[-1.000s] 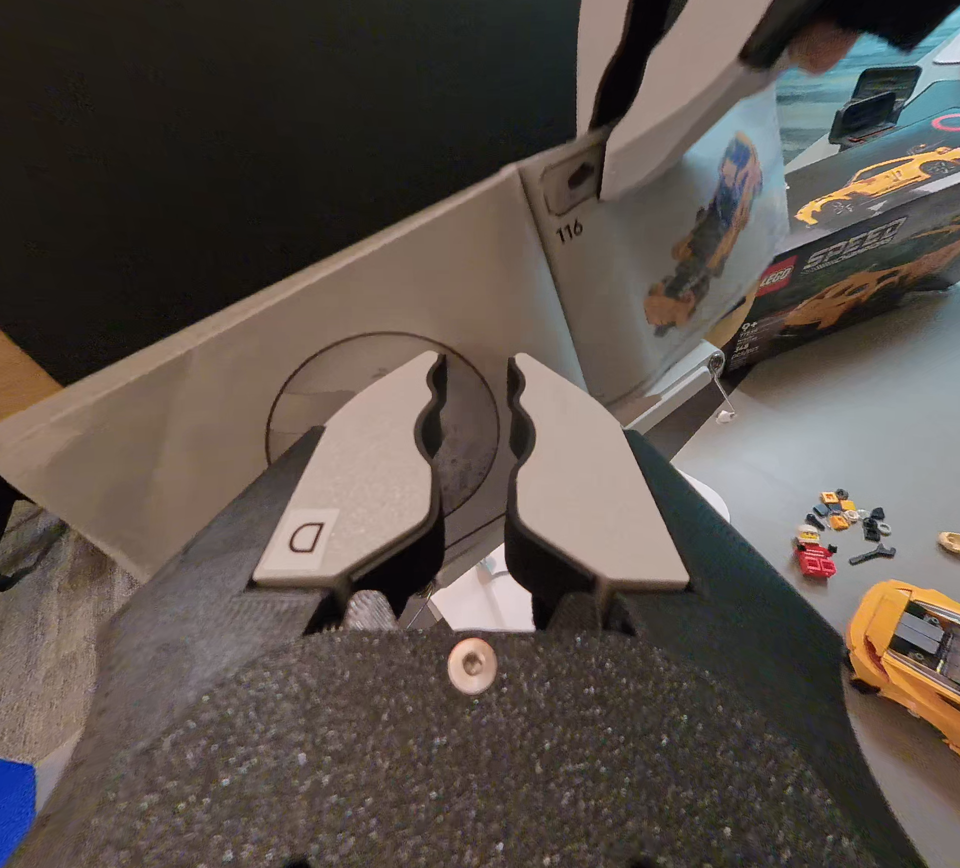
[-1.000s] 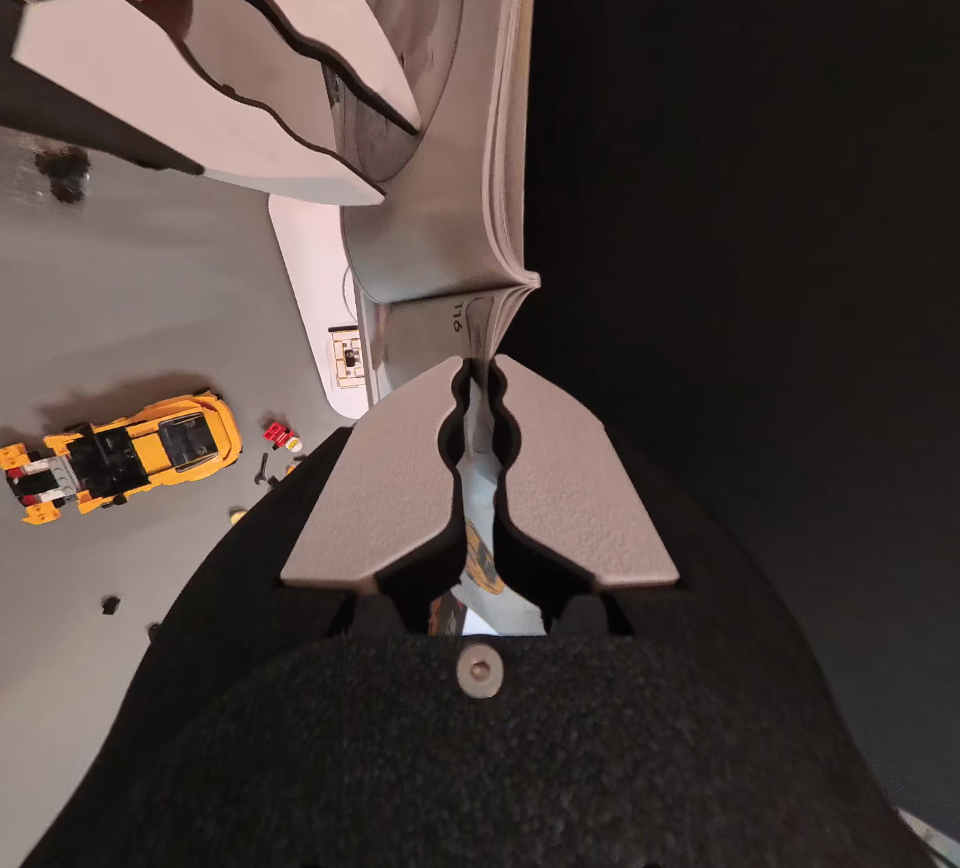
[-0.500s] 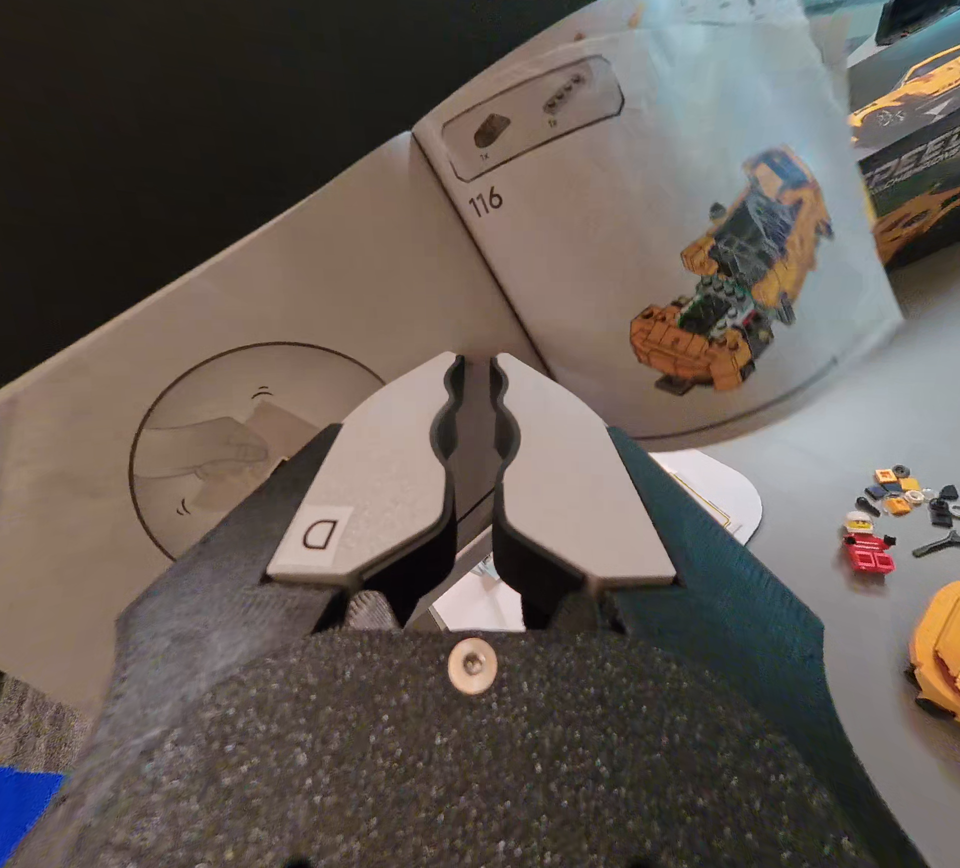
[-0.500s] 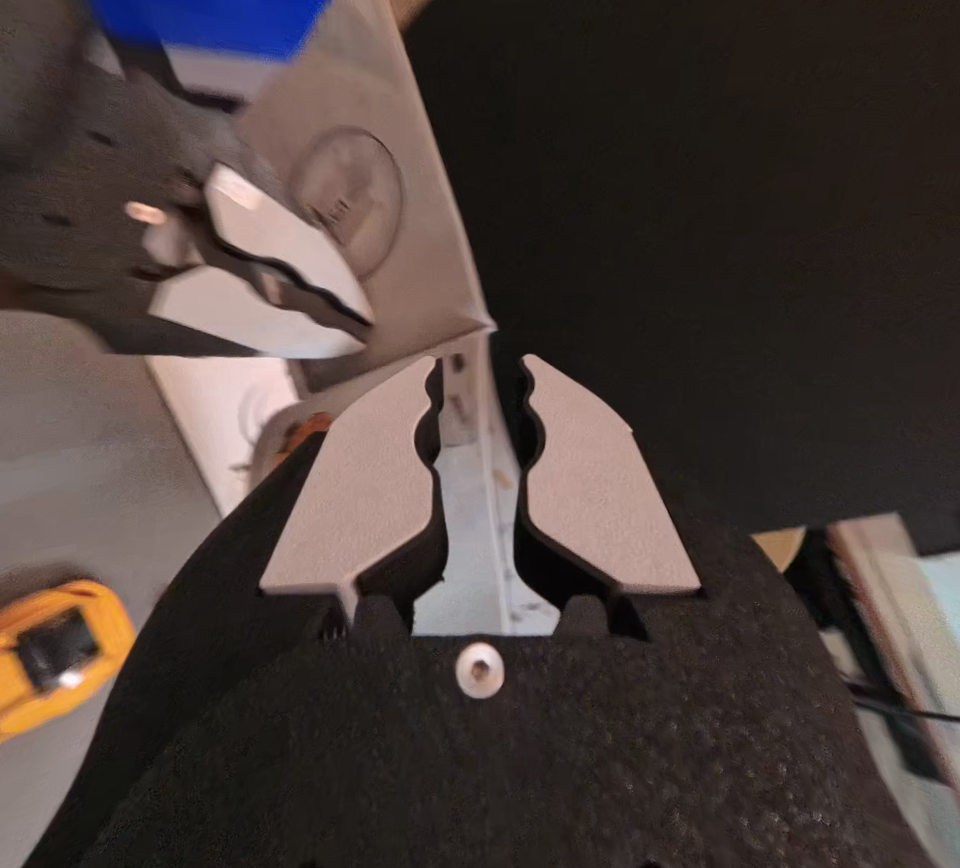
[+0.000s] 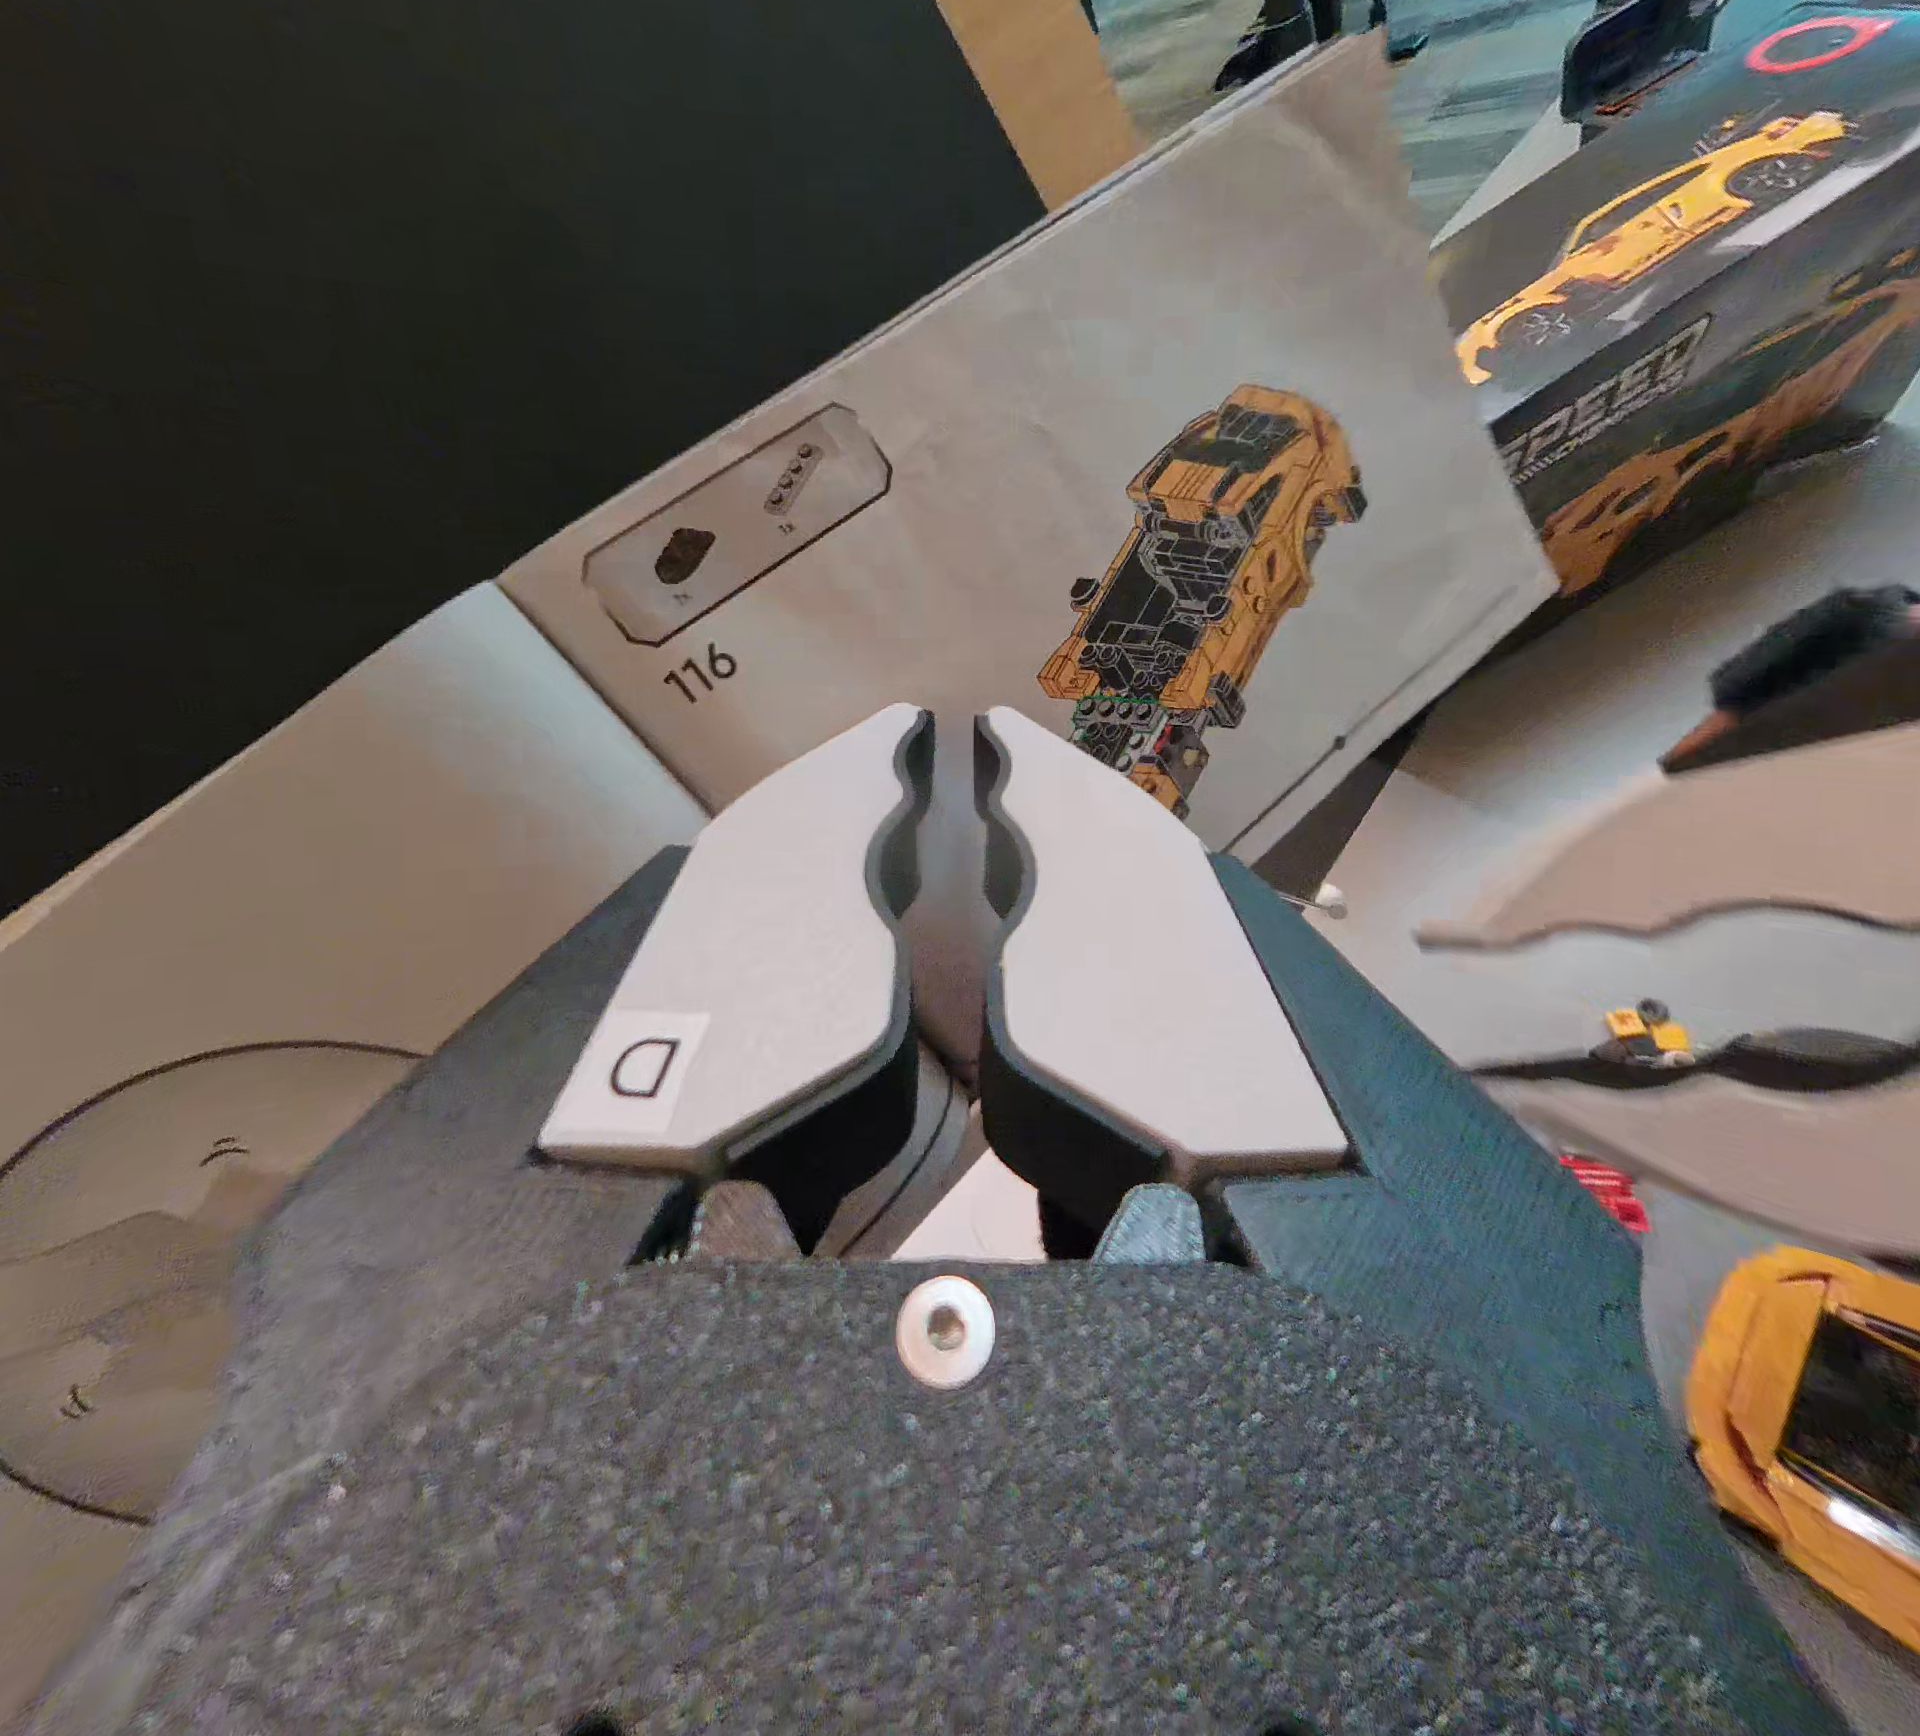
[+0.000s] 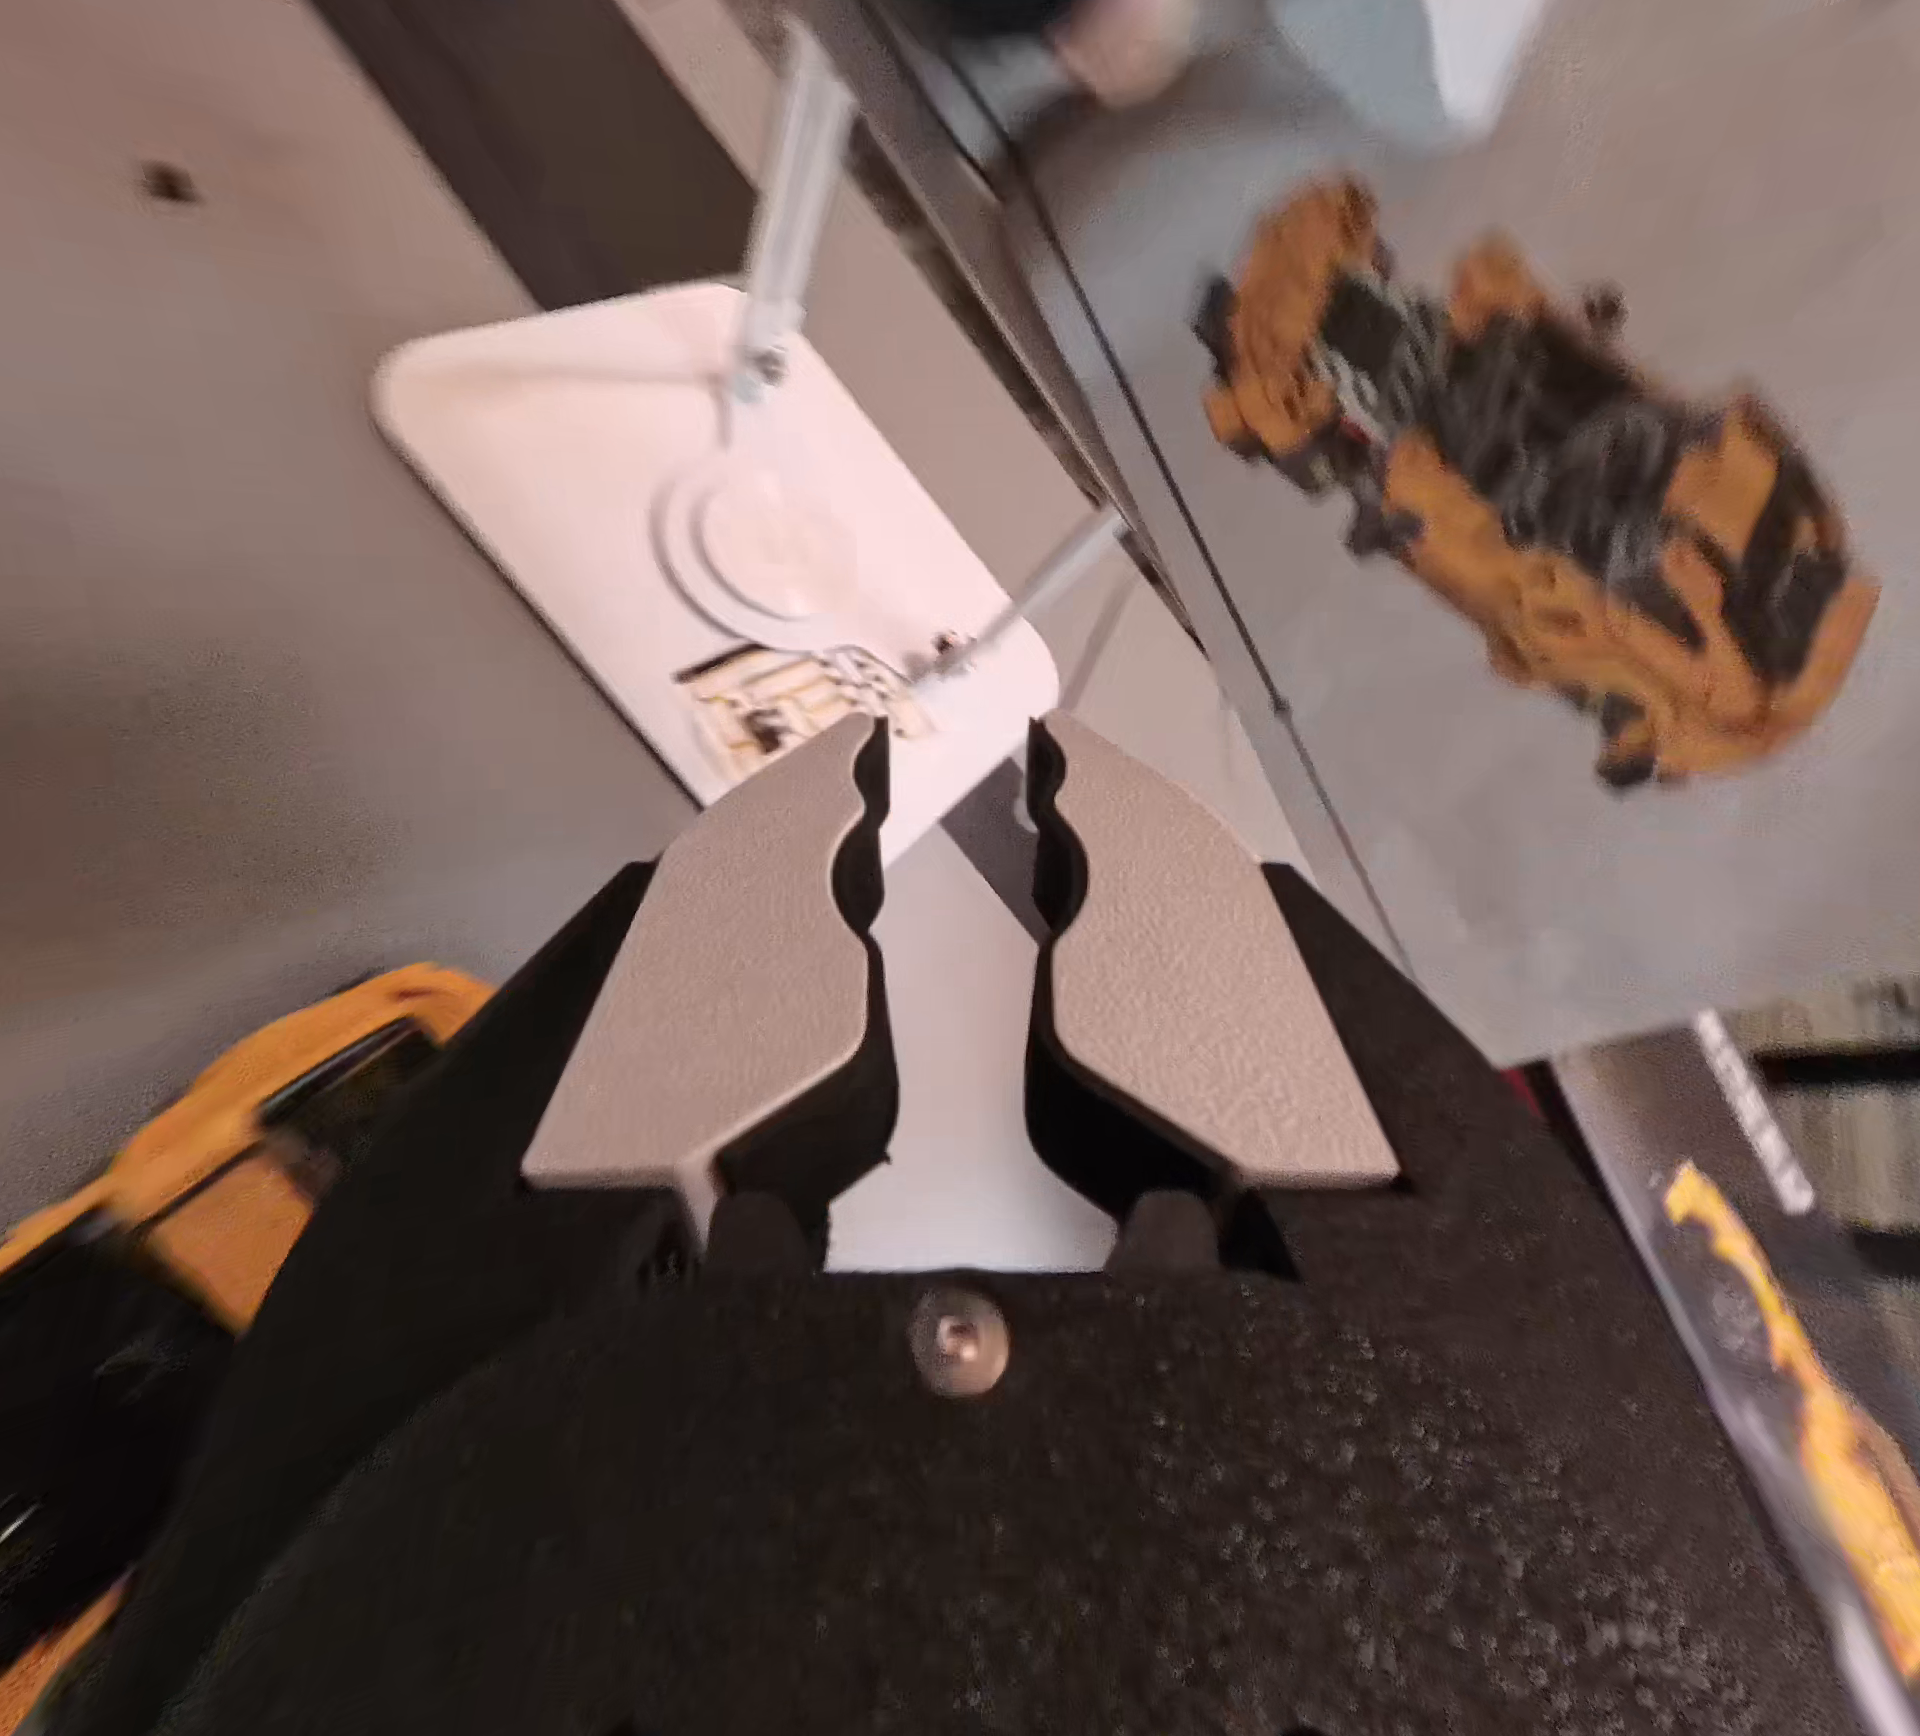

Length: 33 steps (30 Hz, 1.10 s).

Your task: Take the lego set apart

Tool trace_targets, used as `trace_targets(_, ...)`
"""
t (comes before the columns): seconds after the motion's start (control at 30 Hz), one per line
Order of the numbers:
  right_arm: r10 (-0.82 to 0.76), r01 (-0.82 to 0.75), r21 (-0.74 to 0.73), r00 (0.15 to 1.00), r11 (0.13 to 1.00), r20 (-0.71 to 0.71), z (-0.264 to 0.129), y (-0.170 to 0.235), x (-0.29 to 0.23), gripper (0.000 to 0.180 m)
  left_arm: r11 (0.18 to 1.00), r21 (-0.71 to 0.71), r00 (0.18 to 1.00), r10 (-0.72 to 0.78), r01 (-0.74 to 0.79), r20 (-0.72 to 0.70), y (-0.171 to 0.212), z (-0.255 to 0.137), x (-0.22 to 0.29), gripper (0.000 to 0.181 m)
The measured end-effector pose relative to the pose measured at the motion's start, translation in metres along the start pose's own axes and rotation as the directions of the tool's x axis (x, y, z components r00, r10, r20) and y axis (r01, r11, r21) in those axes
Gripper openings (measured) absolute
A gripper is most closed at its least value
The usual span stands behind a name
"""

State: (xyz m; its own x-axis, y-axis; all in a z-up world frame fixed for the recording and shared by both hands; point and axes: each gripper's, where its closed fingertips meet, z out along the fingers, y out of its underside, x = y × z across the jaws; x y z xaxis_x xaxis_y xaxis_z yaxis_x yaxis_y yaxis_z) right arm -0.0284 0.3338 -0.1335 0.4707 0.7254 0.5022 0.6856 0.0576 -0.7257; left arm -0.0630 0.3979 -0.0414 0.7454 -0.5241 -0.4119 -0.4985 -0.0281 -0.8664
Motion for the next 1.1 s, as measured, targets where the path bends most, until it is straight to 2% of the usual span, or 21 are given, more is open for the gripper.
trace_targets(0.13,0.052,-0.05,0.02,0.988,0.999,-0.147,0.026,0.022,0.026,0.013,1.0,0.003,1.0,-0.012,0.012,0.011,0.0,0.004,-0.004,0.002)
trace_targets(0.23,0.004,-0.011,-0.029,0.976,1.0,-0.216,0.049,0.029,0.032,0.004,0.999,0.017,0.999,-0.043,0.042,0.028,0.0,0.007,-0.006,0.0)
trace_targets(0.3,-0.091,0.067,-0.093,0.952,0.993,-0.292,0.05,0.032,0.039,0.001,0.998,0.021,0.998,-0.057,0.056,0.039,0.0,0.008,-0.006,0.0)
trace_targets(0.43,-0.311,0.229,-0.236,0.855,0.944,-0.414,0.021,0.032,0.06,0.0,0.998,0.04,0.996,-0.051,0.048,0.079,0.0,0.01,-0.009,0.0)
trace_targets(0.63,-0.575,0.422,-0.419,0.731,0.804,-0.366,0.0,0.021,0.069,0.0,0.993,0.067,0.981,-0.106,0.096,0.165,-0.003,0.014,-0.014,0.0)
trace_targets(0.87,-0.619,0.458,-0.444,0.706,0.77,-0.344,-0.005,0.01,0.084,0.003,0.993,0.085,0.976,-0.101,0.087,0.192,-0.005,0.015,-0.018,0.0)
trace_targets(1.1,-0.741,0.564,-0.495,0.595,0.661,-0.312,-0.009,-0.011,0.094,0.007,0.994,0.068,0.977,-0.093,0.082,0.192,-0.004,0.014,-0.018,0.0)
